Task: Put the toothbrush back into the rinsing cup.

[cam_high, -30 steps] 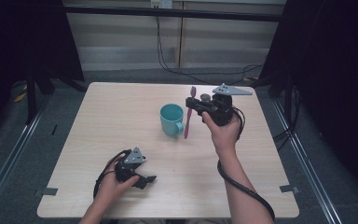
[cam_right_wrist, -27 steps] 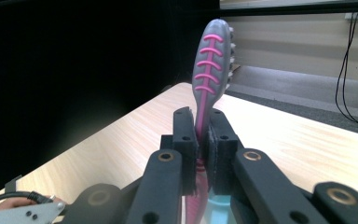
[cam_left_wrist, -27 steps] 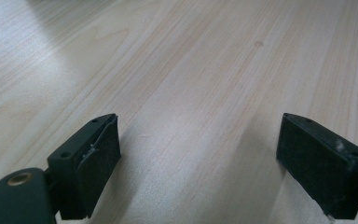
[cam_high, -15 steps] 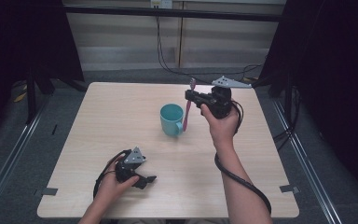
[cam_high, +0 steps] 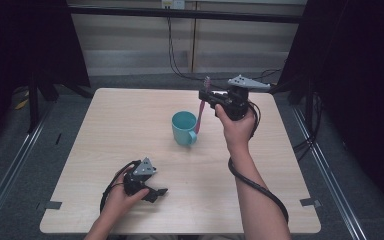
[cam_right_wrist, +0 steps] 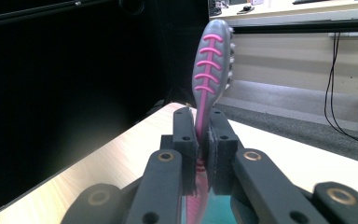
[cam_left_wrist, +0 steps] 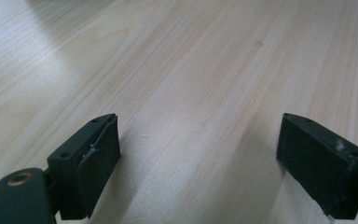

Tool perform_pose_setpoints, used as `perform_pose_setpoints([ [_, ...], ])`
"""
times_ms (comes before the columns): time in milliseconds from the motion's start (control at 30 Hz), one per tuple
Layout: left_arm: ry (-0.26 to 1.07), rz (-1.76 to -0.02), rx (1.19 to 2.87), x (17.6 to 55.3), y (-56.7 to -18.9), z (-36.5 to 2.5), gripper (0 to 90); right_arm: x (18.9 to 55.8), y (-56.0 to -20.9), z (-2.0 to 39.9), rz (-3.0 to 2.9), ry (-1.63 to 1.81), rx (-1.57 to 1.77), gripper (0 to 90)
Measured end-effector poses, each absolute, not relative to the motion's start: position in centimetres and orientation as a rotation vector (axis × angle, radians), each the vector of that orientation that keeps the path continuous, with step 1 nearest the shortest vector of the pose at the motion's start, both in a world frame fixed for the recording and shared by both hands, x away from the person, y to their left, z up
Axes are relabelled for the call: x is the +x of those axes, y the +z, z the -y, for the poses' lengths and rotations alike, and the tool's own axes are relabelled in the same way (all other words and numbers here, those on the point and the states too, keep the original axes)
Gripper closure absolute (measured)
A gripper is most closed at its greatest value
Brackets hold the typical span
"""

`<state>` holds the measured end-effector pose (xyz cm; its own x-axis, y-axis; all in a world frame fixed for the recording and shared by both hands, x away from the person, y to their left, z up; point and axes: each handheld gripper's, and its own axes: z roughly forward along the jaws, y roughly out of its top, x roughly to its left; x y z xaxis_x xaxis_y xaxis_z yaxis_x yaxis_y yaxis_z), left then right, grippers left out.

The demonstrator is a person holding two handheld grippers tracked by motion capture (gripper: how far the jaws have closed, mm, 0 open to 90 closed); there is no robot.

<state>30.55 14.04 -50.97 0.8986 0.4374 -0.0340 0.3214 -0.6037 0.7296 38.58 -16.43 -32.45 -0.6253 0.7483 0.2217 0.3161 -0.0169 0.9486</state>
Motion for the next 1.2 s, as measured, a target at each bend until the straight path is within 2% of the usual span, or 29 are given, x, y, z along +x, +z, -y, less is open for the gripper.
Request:
perform_pose_setpoints([
  [1200, 0.185, -0.537, 2.271, 30.6, -50.9, -14.1, 13.0, 42.0, -32.0, 14.5, -1.875, 1.686, 1.108, 84.0],
])
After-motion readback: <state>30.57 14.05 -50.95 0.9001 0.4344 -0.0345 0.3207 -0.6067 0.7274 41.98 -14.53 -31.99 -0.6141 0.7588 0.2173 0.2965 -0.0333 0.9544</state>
